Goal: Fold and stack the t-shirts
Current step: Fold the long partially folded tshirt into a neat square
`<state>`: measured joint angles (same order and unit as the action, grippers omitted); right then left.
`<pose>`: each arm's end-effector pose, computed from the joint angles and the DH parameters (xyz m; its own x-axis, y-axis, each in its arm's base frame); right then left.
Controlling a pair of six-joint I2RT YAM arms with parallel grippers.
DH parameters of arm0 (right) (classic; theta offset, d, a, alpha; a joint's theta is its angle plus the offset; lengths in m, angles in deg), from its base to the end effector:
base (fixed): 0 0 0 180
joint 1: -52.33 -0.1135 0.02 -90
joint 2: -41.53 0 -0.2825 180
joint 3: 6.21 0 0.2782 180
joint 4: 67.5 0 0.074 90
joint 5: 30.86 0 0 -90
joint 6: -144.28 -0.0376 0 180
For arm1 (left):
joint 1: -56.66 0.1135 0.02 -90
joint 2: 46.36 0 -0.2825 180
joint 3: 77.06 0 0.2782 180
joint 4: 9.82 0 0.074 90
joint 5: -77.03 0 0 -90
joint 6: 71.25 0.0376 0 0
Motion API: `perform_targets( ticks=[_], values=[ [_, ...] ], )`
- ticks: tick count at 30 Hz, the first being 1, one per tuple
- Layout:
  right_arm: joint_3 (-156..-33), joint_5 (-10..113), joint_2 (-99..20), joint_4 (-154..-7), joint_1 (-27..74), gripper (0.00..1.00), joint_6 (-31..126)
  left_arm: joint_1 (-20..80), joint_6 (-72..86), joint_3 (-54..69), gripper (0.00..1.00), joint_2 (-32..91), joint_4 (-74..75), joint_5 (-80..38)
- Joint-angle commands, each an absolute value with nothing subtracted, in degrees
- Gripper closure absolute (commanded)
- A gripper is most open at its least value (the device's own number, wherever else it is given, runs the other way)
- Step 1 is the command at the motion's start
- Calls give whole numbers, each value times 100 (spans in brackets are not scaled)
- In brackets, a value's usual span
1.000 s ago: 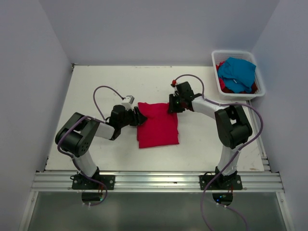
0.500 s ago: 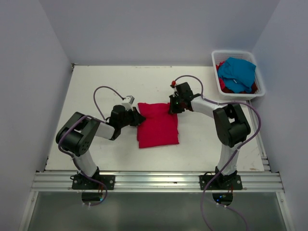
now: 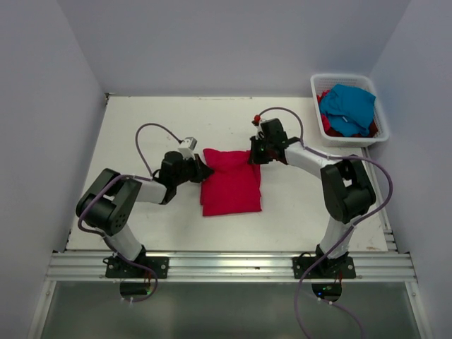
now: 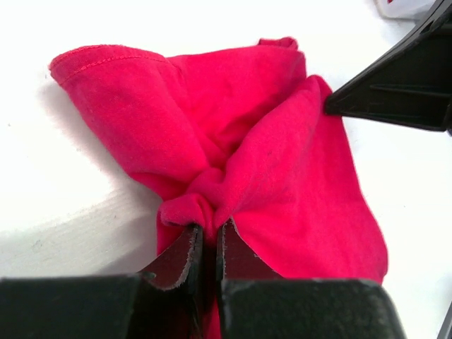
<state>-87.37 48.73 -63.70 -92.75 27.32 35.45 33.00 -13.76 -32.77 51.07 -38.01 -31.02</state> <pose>0.3783 0.1840 0.1884 -0.8191 -0.0318 -0.5727 -0.2728 0.9000 0.3401 0.2911 -0.1403 0.1247 -0.6692 -0.2647 -0.6944 0.3311 0.7303 -0.5975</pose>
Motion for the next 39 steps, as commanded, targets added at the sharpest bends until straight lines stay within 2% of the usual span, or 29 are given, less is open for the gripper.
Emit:
perform_targets(
  ticks=[1, 6, 15, 17, 19, 20, 21, 22, 23, 25, 28, 33, 35, 36, 38, 39],
  values=[
    [-8660, 4894, -5972, -9155, 2737, 100, 3618, 3328, -1201, -2963, 100, 4716, -3815, -3178],
    [-8651, 4956, -5884, -9173, 2737, 100, 3627, 3328, -1034, -2577, 100, 4575, -3455, -3187],
    [-8616, 5158, -5673, -9216, 2728, 100, 3679, 3336, -929, -1996, 98, 5041, -3208, -3327],
    [-8581, 5202, -5656, -9199, 2737, 100, 3697, 3328, -946, -1995, 91, 5076, -3200, -3354],
    [-8590, 5202, -5682, -9190, 2737, 100, 3688, 3336, -955, -2004, 74, 5111, -3147, -3310],
    [-8616, 5185, -5699, -9199, 2737, 100, 3688, 3336, -955, -2022, 72, 5129, -3121, -3293],
    [-8616, 5167, -5752, -9199, 2746, 100, 3688, 3336, -955, -2065, 66, 5137, -3120, -3258],
    [-8625, 5150, -5761, -9208, 2737, 100, 3688, 3336, -972, -2092, 53, 5137, -3094, -3170],
    [-8625, 5141, -5778, -9208, 2746, 100, 3679, 3336, -981, -2118, 48, 5146, -3085, -3126],
    [-8634, 5132, -5814, -9199, 2737, 100, 3679, 3336, -999, -2171, 40, 5146, -3085, -3021],
    [-8643, 5106, -5831, -9182, 2737, 100, 3679, 3345, -999, -2180, 38, 5155, -3077, -2985],
    [-8660, 5106, -5875, -9181, 2737, 100, 3679, 3380, -973, -2154, 38, 5199, -3112, -3002],
    [-8651, 5114, -5884, -9181, 2746, 100, 3679, 3389, -981, -2136, 46, 5269, -3190, -3072],
    [-8651, 5123, -5893, -9190, 2746, 100, 3679, 3389, -990, -2127, 58, 5295, -3226, -3142],
    [-8660, 5132, -5902, -9190, 2746, 100, 3679, 3407, -1016, -2092, 77, 5400, -3313, -3196],
    [-8660, 5132, -5928, -9181, 2737, 100, 3679, 3415, -1034, -2075, 90, 5436, -3340, -3257]
  ],
)
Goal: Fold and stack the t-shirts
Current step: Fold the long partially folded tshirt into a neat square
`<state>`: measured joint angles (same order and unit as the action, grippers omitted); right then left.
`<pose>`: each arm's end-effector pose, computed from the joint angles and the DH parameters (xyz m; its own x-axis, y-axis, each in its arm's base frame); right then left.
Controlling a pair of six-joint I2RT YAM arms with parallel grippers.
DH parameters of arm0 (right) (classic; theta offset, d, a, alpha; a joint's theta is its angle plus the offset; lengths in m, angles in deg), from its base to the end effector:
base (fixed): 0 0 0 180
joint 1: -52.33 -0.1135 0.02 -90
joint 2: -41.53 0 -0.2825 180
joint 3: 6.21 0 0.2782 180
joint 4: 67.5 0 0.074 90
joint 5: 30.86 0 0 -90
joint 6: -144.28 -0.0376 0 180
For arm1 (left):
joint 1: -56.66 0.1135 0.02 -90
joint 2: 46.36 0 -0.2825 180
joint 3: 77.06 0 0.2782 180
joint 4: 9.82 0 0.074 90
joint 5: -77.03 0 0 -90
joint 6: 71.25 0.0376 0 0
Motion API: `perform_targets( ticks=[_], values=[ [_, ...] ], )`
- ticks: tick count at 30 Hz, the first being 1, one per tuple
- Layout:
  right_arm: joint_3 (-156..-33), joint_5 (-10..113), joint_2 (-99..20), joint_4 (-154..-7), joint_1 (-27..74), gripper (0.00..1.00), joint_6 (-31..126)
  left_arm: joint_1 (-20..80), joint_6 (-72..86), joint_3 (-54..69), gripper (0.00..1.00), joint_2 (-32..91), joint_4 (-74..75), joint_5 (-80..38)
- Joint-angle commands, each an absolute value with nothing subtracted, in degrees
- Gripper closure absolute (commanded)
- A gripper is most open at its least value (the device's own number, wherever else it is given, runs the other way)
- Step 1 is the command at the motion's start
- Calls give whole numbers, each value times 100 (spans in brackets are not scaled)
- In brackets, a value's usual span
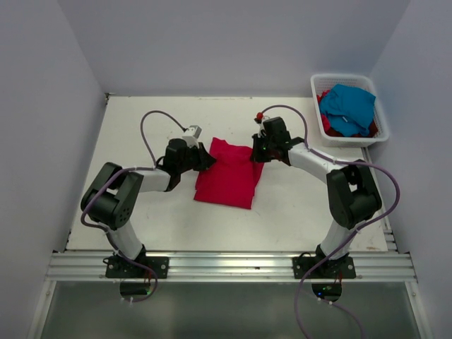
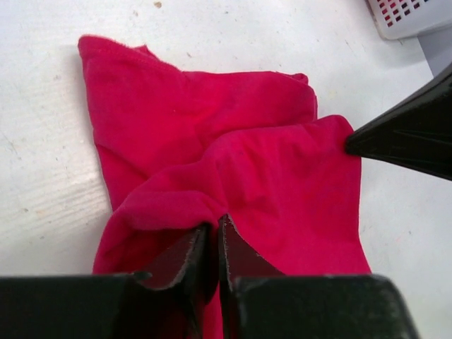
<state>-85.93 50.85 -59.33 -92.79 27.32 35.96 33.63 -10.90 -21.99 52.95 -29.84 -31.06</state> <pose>0.3687 0.1780 0.2100 -0.7831 -0.0221 -0.6215 -0.2763 0.9077 0.3158 0.3314 -0.1536 0.1532 -0.6410 -0.2385 -0.7295 0.3629 0.7434 -0.5619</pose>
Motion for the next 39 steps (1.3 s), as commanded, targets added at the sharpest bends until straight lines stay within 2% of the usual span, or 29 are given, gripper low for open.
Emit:
perform_targets(
  ticks=[1, 2, 13, 19, 32, 39],
  values=[
    [-8660, 5141, -5919, -9173, 2737, 100, 3688, 3433, -1052, -2066, 96, 5462, -3392, -3283],
    [-8660, 5149, -5919, -9181, 2746, 100, 3688, 3442, -1060, -2057, 100, 5489, -3410, -3301],
    [-8599, 5378, -5735, -9181, 2737, 100, 3705, 3503, -1052, -1662, 100, 5594, -3481, -3547],
    [-8616, 5536, -5708, -9181, 2746, 100, 3697, 3582, -946, -846, 100, 5831, -3218, -3688],
    [-8493, 6089, -5498, -9041, 2755, 100, 3627, 4048, -1078, 1044, 100, 7289, -2822, -4521],
    [-8440, 6213, -5497, -8988, 2755, 100, 3591, 4057, -1789, 1967, 100, 8186, -3426, -5418]
  ],
)
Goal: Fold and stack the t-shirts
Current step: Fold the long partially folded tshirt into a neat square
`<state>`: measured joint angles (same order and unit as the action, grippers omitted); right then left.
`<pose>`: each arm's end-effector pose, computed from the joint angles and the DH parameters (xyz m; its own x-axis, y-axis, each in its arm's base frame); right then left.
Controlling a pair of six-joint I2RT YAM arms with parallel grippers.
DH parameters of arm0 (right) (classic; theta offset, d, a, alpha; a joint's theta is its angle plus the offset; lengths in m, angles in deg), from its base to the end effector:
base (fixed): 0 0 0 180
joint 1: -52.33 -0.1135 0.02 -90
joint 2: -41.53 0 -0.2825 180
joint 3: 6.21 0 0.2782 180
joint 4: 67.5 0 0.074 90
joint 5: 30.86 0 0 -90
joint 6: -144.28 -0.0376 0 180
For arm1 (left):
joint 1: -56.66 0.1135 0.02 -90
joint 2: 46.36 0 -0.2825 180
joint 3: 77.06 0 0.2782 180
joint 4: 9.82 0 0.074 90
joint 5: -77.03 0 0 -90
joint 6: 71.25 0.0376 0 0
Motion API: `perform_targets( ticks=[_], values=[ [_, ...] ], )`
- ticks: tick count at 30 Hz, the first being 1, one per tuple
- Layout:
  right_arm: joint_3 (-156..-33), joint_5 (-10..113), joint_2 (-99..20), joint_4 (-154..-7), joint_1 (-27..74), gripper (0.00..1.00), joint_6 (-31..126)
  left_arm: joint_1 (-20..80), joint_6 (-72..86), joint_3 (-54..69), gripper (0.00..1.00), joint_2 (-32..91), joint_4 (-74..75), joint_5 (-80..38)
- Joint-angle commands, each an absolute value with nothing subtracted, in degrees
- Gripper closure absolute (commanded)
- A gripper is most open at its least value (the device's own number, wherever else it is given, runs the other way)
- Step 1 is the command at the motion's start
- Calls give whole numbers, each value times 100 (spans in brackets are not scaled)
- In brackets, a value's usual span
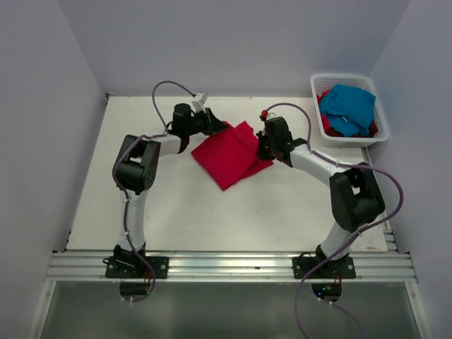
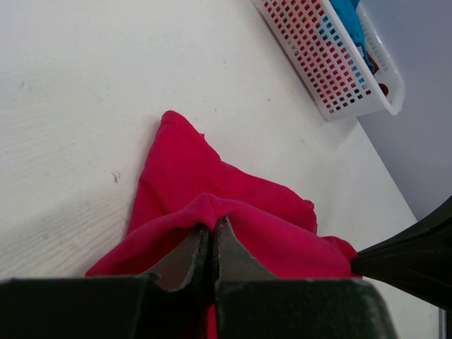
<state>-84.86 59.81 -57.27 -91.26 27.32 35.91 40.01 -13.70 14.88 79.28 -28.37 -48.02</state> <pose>0.3670 0.1707 0.2194 -0.7273 0.0084 -0.6863 -0.1959 0.9558 0.2193 0.4893 -0.1689 0.1613 -0.6221 -0.2724 -0.7340 0.5118 0.5680 -0.6446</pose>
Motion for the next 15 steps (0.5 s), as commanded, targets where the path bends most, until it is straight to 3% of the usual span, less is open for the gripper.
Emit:
perform_targets(
  ticks=[1, 11, 12, 13, 14, 15],
  values=[
    [-8449, 6222, -5506, -8979, 2746, 100, 3583, 4048, -1860, 2055, 99, 8361, -3472, -5506],
    [-8449, 6204, -5550, -8997, 2755, 100, 3556, 3890, -2422, 3348, 83, 9391, -3727, -6087],
    [-8458, 6187, -5550, -8988, 2755, 100, 3556, 3890, -2440, 3357, 78, 9391, -3692, -6061],
    [-8449, 6169, -5567, -8988, 2746, 100, 3556, 3890, -2406, 3322, 60, 9357, -3666, -6009],
    [-8458, 6143, -5594, -9005, 2746, 100, 3556, 3899, -2301, 3261, 53, 9304, -3657, -5904],
    [-8467, 6082, -5611, -9014, 2755, 100, 3556, 3899, -2152, 3095, 30, 9164, -3622, -5694]
  ],
)
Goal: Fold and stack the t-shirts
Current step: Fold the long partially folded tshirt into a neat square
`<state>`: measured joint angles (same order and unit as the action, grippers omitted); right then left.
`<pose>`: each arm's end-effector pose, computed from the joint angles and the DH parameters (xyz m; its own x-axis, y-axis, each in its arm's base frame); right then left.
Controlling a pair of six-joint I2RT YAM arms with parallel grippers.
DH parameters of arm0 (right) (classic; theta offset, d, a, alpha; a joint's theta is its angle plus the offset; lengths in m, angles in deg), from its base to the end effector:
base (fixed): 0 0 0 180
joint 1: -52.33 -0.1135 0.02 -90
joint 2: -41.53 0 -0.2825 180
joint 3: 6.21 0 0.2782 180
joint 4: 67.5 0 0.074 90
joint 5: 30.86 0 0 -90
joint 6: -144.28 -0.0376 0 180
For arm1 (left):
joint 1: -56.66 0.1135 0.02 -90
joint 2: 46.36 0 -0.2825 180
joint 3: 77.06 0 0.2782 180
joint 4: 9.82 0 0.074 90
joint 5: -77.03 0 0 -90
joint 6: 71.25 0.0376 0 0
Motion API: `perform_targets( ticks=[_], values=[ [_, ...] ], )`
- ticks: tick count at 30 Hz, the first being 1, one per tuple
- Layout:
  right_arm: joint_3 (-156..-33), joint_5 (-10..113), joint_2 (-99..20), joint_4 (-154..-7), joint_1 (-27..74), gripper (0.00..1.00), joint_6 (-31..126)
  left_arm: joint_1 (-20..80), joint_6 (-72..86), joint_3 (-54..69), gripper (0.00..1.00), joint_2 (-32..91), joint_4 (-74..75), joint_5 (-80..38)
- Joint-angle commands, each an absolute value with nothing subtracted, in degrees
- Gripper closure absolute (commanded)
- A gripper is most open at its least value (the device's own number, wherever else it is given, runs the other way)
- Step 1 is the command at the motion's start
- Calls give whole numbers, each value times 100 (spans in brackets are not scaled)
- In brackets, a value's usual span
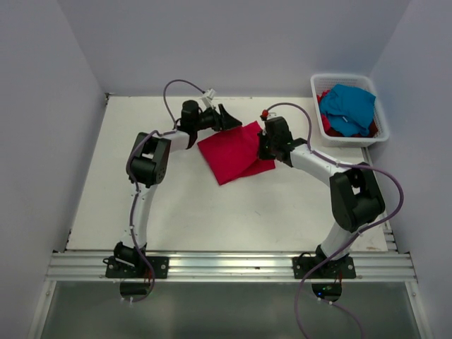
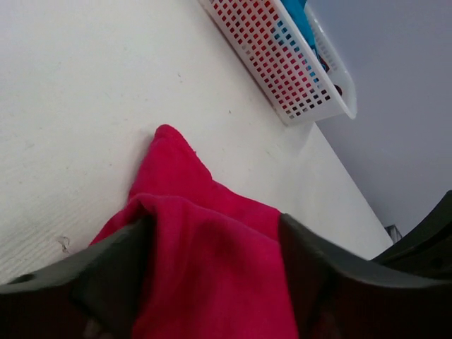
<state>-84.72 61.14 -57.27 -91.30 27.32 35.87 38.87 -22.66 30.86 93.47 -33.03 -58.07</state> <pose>0.3669 0.1697 0.2186 -0.7245 0.0103 -0.6892 -0.1802 0.9623 0.2038 0.5359 -0.1999 0.1335 -0.6917 -0.2684 -0.6705 0.5665 0.3742 -0.7342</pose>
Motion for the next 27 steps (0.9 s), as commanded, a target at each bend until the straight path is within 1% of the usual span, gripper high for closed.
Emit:
perform_targets(
  ticks=[1, 2, 5, 7, 8, 11, 14, 15, 17, 18, 19, 20, 21, 23, 24, 25, 26, 27],
  values=[
    [-8467, 6046, -5612, -9014, 2755, 100, 3556, 3899, -2150, 3006, 12, 9076, -3552, -5692],
    [-8484, 6029, -5638, -9032, 2755, 100, 3556, 3899, -2002, 2918, 0, 8997, -3499, -5544],
    [-8467, 5985, -5647, -9023, 2755, 100, 3556, 3925, -1834, 2620, 0, 8698, -3420, -5438],
    [-8449, 5985, -5638, -9023, 2746, 100, 3556, 3960, -1755, 2190, 0, 8313, -3463, -5288],
    [-8449, 6002, -5629, -9032, 2746, 92, 3556, 3995, -1546, 2040, 0, 8154, -3394, -5000],
    [-8449, 6055, -5568, -9067, 2746, 78, 3556, 4004, -1063, 1443, 0, 7477, -2745, -4173],
    [-8449, 6239, -5471, -9128, 2746, 53, 3530, 4004, -772, 810, 0, 6879, -2558, -3612],
    [-8440, 6527, -5436, -9224, 2746, 50, 3504, 4004, -701, 504, 0, 6739, -2549, -3513],
    [-8423, 6660, -5339, -9304, 2755, 46, 3495, 4004, -552, 256, 1, 6422, -2419, -3329],
    [-8431, 6792, -5330, -9409, 2746, 43, 3495, 4004, -516, 98, 2, 6299, -2339, -3267],
    [-8423, 6793, -5287, -9453, 2746, 43, 3486, 4004, -489, -8, 2, 6237, -2303, -3205],
    [-8379, 6750, -5269, -9436, 2755, 44, 3486, 4004, -480, -122, 2, 6175, -2320, -3161],
    [-8344, 6688, -5234, -9358, 2755, 50, 3486, 4004, -489, -350, 2, 6088, -2382, -3117],
    [-8265, 6477, -5190, -9270, 2746, 68, 3486, 4004, -507, -631, 5, 6034, -2539, -3090],
    [-8256, 6407, -5190, -9278, 2755, 78, 3477, 4004, -507, -685, 11, 6034, -2575, -3108],
    [-8247, 6250, -5190, -9261, 2746, 100, 3477, 4004, -515, -721, 16, 6069, -2593, -3160],
    [-8238, 6179, -5198, -9260, 2755, 100, 3477, 4004, -550, -756, 20, 6095, -2637, -3248],
    [-8221, 6117, -5199, -9243, 2746, 100, 3486, 4004, -577, -774, 31, 6182, -2698, -3327]
  ],
)
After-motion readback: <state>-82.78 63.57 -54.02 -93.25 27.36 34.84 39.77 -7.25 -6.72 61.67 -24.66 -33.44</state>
